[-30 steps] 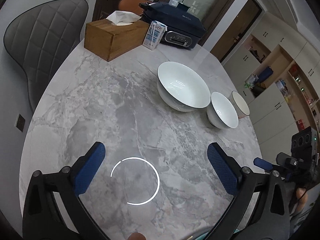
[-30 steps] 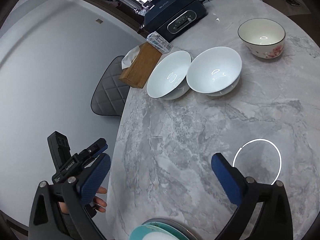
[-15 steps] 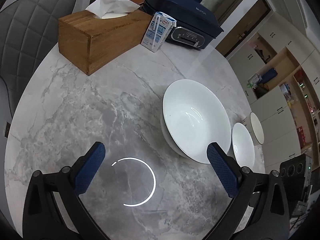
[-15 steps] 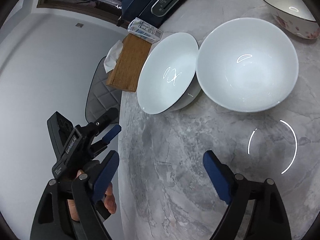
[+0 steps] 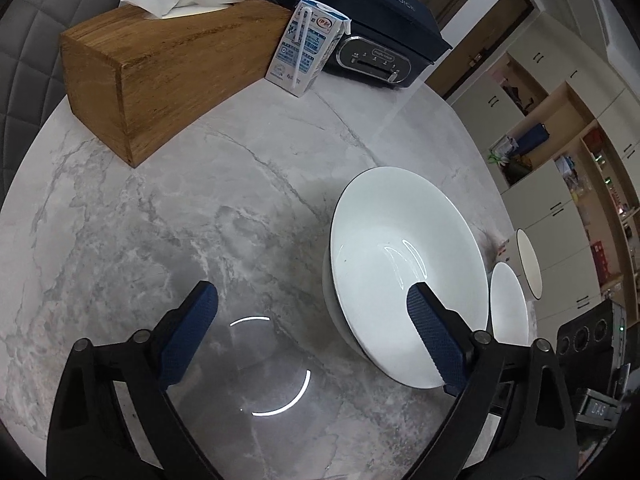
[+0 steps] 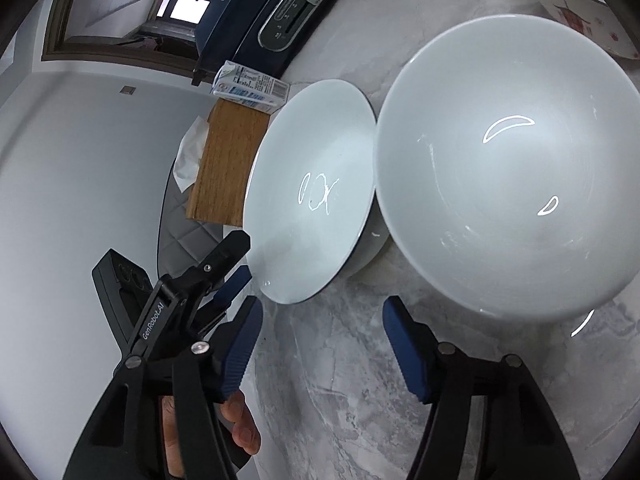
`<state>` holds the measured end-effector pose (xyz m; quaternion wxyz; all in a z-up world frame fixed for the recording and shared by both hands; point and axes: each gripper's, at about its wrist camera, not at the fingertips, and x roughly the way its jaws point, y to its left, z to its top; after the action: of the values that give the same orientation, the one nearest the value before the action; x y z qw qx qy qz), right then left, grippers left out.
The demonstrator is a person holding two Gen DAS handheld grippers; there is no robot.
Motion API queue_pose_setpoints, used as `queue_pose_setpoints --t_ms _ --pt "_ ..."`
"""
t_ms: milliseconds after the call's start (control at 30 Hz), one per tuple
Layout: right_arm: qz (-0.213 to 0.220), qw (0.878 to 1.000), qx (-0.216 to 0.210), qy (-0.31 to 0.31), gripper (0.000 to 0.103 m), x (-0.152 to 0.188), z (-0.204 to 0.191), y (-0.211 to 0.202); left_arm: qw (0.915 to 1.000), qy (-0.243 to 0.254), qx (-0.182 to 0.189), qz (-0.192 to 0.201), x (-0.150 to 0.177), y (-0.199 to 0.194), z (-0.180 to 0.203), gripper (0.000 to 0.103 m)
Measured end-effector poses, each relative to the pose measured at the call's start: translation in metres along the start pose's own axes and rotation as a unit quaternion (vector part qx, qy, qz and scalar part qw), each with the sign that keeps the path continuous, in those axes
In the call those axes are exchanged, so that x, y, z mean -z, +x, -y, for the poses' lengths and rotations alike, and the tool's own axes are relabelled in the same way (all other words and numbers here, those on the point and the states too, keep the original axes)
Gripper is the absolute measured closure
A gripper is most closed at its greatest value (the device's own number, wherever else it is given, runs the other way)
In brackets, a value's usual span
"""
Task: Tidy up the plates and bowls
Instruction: 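Move the right gripper to the rim of the large white bowl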
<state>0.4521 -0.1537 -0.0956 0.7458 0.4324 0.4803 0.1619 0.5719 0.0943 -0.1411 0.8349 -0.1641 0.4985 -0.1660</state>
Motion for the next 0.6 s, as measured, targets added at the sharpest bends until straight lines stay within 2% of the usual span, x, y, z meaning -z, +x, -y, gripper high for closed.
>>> queue_pose_setpoints --t_ms 100,200,333,567,600 --pt "0.013 1.000 0.005 0.010 0.037 -0.007 -0.001 0.004 0.9999 -0.006 0.008 -0.007 -0.006 0.009 0.000 0.034" --pt "0.022 1.000 0.011 0.013 0.041 -0.014 -0.003 0.009 0.9998 -0.004 0.014 -0.013 -0.010 0.020 0.003 0.048" --pt "0.022 0.999 0.022 0.019 0.049 -0.019 -0.001 0.018 0.9997 0.000 0.017 -0.018 -0.013 0.032 0.007 0.048" --pt "0.032 0.998 0.042 0.035 0.051 -0.030 0.005 0.026 0.9999 0.006 0.010 -0.008 -0.015 0.033 0.011 0.049" --pt "0.032 0.998 0.046 0.037 0.051 -0.031 0.005 0.027 0.9999 0.008 0.007 -0.009 -0.015 0.033 0.012 0.061"
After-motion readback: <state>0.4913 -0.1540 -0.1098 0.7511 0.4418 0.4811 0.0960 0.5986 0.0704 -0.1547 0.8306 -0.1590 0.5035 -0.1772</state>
